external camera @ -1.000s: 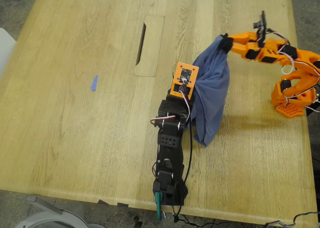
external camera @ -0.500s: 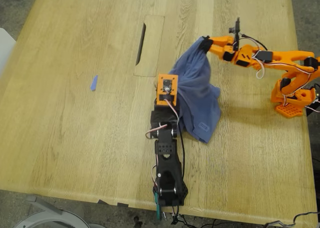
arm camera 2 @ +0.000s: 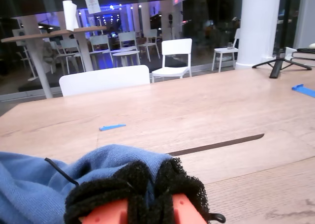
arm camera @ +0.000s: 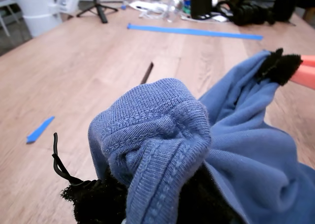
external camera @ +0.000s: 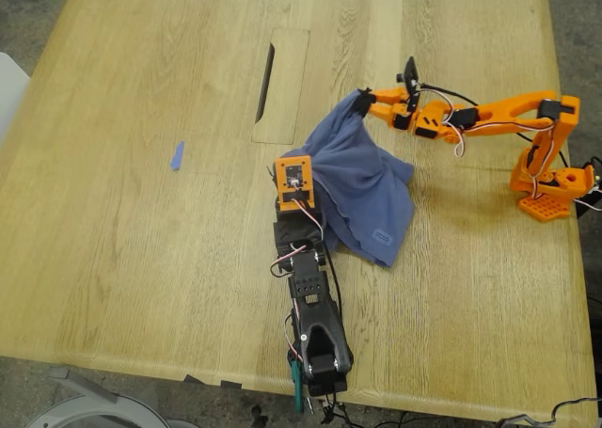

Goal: Fold a T-shirt

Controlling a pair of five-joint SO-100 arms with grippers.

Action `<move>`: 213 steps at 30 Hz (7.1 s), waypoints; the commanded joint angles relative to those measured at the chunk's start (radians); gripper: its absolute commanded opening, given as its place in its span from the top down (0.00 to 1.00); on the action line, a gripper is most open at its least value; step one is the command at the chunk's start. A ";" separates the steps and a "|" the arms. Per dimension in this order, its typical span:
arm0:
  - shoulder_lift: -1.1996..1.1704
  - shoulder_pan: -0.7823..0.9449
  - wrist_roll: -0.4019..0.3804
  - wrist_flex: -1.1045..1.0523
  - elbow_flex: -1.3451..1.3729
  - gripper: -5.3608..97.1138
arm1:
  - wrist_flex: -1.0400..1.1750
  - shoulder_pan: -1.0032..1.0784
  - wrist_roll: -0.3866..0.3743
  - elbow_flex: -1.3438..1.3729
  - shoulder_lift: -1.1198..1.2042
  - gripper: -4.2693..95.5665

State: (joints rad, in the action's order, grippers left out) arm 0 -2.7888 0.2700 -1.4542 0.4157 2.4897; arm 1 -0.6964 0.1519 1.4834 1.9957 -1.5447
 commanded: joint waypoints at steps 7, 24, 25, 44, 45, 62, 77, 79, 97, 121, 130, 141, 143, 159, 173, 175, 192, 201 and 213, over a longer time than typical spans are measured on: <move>0.063 0.101 -0.011 -0.359 0.089 0.95 | -0.017 0.044 0.006 -0.489 0.354 0.92; 0.321 0.210 -0.005 -0.747 0.181 0.95 | 0.227 0.052 0.017 -1.361 0.911 0.93; 0.324 0.215 -0.006 -0.750 0.186 0.95 | 0.301 0.055 0.014 -1.491 0.973 0.93; 0.324 0.173 -0.037 -0.561 0.124 0.95 | 1.183 0.080 0.025 -2.121 1.141 0.93; 0.351 0.183 -0.041 -0.594 0.114 0.95 | 1.166 0.086 0.025 -2.118 1.140 0.93; 1.052 0.314 -0.087 -0.913 -0.443 0.95 | 1.123 0.115 0.029 -2.123 1.121 0.94; 1.247 0.307 -0.121 -1.003 -0.635 0.95 | 1.025 0.135 0.038 -2.123 1.120 0.94; 1.241 0.278 -0.130 -0.977 -0.666 0.95 | 1.054 0.141 0.038 -2.123 1.104 0.94; 0.828 0.169 -0.143 -0.468 -0.623 0.95 | 1.646 0.118 0.026 -2.125 0.834 0.94; 0.230 -0.029 -0.141 0.094 -0.267 0.95 | 2.382 0.034 -0.003 -2.105 0.591 0.95; 0.055 -0.115 -0.147 0.299 -0.190 0.95 | 2.384 -0.023 -0.020 -1.832 0.425 0.95; -0.034 -0.256 -0.161 0.362 -0.071 0.95 | 2.382 -0.061 -0.026 -1.420 0.206 0.95; -0.046 -0.276 -0.163 0.370 -0.057 0.95 | 2.381 -0.071 -0.028 -1.379 0.190 0.95; -0.336 -0.448 -0.239 0.577 0.166 0.95 | 2.237 -0.141 -0.040 -0.699 -0.155 0.94; -0.523 -0.611 -0.330 0.681 0.333 0.95 | 1.879 -0.179 -0.055 -0.201 -0.350 0.94; -0.565 -0.624 -0.305 0.698 0.362 0.92 | 1.815 -0.176 -0.057 -0.137 -0.368 0.86; -0.807 -0.764 -0.213 0.790 0.494 0.34 | 1.545 -0.184 -0.075 0.156 -0.483 0.57; -0.816 -1.000 -0.287 0.813 0.456 0.36 | 1.569 -0.225 -0.064 0.117 -0.500 0.51; -0.813 -1.035 -0.222 0.953 0.301 0.33 | 1.767 -0.298 -0.064 -0.092 -0.517 0.52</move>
State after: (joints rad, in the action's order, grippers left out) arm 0 -3.4929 -0.7578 -1.6904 1.3576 2.8962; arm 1 1.0477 -0.1289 1.4128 1.9850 -2.0295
